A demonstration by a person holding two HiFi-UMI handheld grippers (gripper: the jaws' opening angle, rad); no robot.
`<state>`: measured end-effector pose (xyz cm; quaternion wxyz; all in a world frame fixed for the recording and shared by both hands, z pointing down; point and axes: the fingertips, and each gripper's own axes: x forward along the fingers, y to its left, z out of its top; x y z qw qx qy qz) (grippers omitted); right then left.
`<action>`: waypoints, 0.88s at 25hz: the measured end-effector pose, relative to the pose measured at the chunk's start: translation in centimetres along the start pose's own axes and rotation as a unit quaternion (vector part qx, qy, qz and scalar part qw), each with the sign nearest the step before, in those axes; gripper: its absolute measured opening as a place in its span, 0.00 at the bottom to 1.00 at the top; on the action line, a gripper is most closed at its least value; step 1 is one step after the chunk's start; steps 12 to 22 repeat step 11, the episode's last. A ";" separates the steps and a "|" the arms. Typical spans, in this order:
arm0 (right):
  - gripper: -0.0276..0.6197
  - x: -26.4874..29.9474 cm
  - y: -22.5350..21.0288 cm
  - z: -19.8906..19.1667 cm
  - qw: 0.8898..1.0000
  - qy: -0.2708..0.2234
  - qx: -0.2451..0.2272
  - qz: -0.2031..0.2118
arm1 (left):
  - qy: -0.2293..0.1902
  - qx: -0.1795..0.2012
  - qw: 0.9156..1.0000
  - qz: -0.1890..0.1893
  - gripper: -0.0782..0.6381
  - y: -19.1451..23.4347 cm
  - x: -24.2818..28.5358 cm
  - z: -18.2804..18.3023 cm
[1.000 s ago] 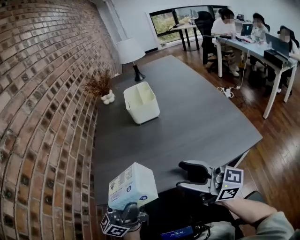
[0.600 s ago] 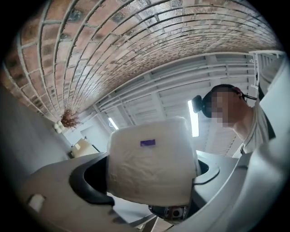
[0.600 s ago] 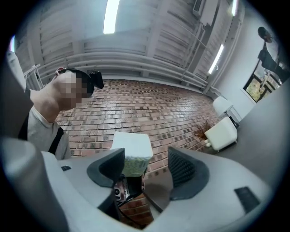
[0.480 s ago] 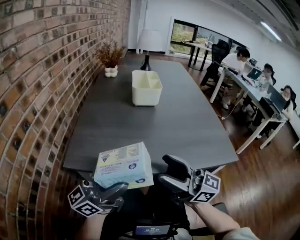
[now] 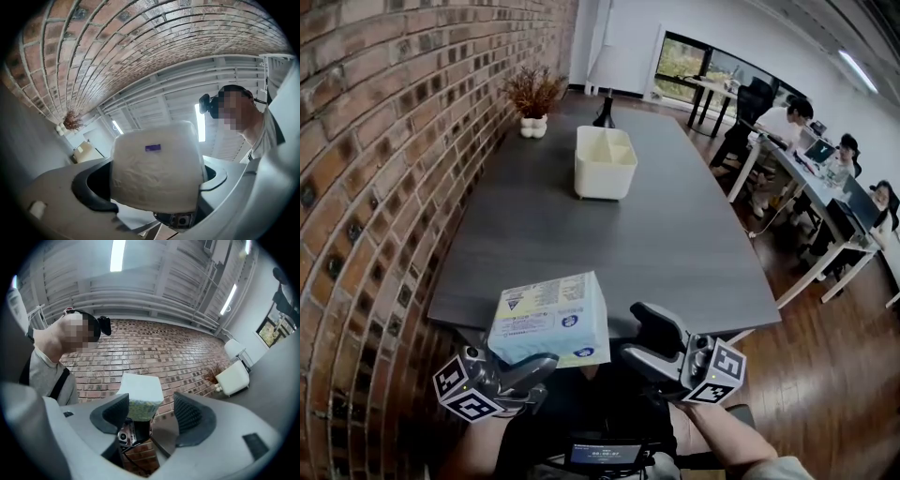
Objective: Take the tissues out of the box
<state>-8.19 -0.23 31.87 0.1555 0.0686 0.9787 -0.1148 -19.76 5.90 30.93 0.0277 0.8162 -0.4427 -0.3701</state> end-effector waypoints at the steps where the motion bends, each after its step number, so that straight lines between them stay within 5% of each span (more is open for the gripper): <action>1: 0.53 0.0 0.1 0.0 1.000 0.000 0.000 0.001 | 0.001 0.000 1.000 0.000 0.82 0.0 0.0 0.0; 22: 0.53 0.0 0.6 -0.1 1.000 -0.001 0.000 0.008 | 0.001 -0.010 1.000 0.001 0.82 0.2 0.0 -0.2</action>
